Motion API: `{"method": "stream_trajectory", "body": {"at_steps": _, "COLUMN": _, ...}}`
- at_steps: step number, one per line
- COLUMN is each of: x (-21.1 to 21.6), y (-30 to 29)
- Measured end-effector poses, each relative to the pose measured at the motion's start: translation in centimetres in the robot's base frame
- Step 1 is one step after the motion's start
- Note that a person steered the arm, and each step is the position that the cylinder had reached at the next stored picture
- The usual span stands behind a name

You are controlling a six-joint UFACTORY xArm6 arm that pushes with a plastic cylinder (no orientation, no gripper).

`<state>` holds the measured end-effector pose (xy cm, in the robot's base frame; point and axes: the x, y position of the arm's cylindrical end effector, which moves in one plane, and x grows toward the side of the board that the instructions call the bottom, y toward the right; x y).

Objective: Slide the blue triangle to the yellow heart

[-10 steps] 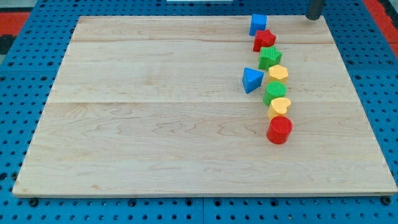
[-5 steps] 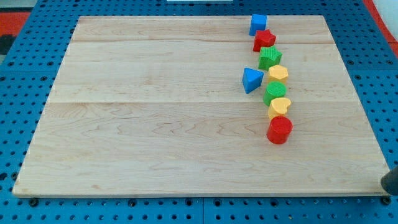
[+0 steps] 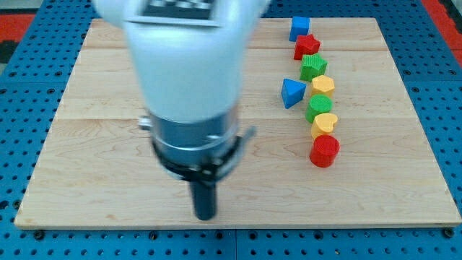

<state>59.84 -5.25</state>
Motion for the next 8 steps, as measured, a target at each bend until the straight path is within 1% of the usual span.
{"method": "stream_trajectory", "body": {"at_steps": 1, "x": -7.0, "y": 0.1}}
{"method": "stream_trajectory", "body": {"at_steps": 2, "x": -19.0, "y": 4.3}}
{"method": "stream_trajectory", "body": {"at_steps": 3, "x": -27.8, "y": 8.7}}
{"method": "stream_trajectory", "body": {"at_steps": 4, "x": -27.4, "y": 13.5}}
{"method": "stream_trajectory", "body": {"at_steps": 5, "x": -24.2, "y": 14.2}}
{"method": "stream_trajectory", "body": {"at_steps": 6, "x": -20.5, "y": 12.8}}
{"method": "stream_trajectory", "body": {"at_steps": 7, "x": -15.0, "y": 14.0}}
{"method": "stream_trajectory", "body": {"at_steps": 8, "x": -16.6, "y": 11.0}}
